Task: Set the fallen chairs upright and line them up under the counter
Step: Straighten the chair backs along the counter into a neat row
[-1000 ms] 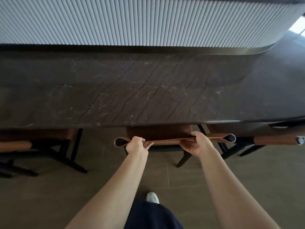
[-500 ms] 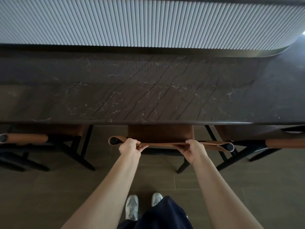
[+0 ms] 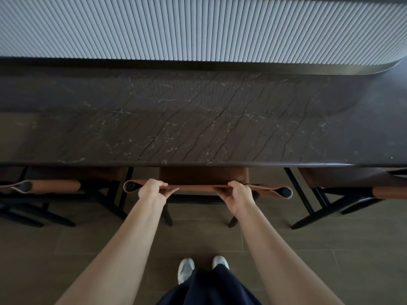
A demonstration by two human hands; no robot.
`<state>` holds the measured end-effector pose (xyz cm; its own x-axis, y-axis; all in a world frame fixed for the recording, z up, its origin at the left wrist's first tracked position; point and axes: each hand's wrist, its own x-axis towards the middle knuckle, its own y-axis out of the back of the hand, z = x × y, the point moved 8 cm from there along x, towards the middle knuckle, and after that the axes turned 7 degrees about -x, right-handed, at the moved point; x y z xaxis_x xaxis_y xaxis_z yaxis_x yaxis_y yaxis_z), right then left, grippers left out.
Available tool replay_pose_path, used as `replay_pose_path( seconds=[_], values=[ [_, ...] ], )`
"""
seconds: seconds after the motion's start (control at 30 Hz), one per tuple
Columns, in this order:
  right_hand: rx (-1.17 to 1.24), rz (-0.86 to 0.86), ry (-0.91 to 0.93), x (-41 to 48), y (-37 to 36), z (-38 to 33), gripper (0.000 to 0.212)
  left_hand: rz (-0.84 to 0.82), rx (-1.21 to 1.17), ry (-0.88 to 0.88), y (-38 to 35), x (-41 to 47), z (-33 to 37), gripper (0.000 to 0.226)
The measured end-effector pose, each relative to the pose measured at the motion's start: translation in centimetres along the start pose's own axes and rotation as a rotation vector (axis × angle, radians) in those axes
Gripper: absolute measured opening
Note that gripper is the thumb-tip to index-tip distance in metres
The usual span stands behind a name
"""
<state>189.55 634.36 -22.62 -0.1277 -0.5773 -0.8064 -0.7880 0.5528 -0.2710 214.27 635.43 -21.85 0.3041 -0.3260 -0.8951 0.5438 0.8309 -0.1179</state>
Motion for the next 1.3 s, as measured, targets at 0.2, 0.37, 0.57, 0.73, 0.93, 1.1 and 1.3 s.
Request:
replay_pose_path(
  seconds=[0.2,0.37,0.57,0.73,0.93,1.1,1.3],
  values=[
    [-0.014,0.028,-0.005,0.3,-0.3,-0.3,0.028,-0.028,0.005,0.032,-0.3,0.6,0.1,0.043],
    [-0.056,0.014,-0.027,0.1,-0.2,-0.4,0.034,-0.07,-0.019,0.025,-0.4,0.5,0.1,0.044],
    [-0.216,-0.017,-0.036,-0.9,0.3,0.0,0.036,-0.143,-0.016,-0.003,-0.3,-0.4,0.2,0.041],
    [-0.228,0.053,0.024,-1.8,1.2,-0.2,0.033,-0.193,0.024,0.003,0.4,-1.0,-0.2,0.032],
    [-0.149,-0.005,0.061,-3.1,1.5,-0.1,0.039,-0.14,-0.007,0.014,1.3,-0.8,-0.8,0.032],
    [-0.134,-0.013,0.084,-2.9,1.2,-0.7,0.038,-0.126,-0.054,0.058,1.6,-0.3,-0.7,0.041],
    [-0.219,0.012,0.098,-1.6,0.2,-1.6,0.039,-0.171,-0.091,0.064,0.7,0.1,0.3,0.037]
  ],
)
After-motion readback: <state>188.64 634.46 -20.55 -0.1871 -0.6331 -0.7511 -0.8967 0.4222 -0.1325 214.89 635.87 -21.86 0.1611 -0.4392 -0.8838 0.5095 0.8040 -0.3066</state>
